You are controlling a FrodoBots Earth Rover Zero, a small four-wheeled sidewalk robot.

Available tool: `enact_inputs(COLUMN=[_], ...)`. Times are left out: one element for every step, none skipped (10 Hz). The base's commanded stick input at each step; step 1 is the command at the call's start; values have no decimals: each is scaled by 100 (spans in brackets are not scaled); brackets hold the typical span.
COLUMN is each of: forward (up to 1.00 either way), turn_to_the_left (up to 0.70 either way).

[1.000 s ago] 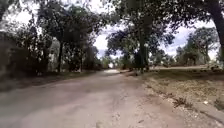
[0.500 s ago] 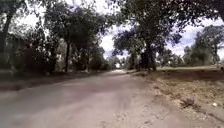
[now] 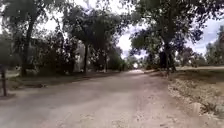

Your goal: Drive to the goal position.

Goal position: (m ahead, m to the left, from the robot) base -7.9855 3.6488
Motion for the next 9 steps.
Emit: enact_inputs(forward=[0, 0, 0, 0, 0, 0, 0, 0, 0], turn_to_the_left=[85, 85, 85, 85, 85, 85, 85, 85, 85])
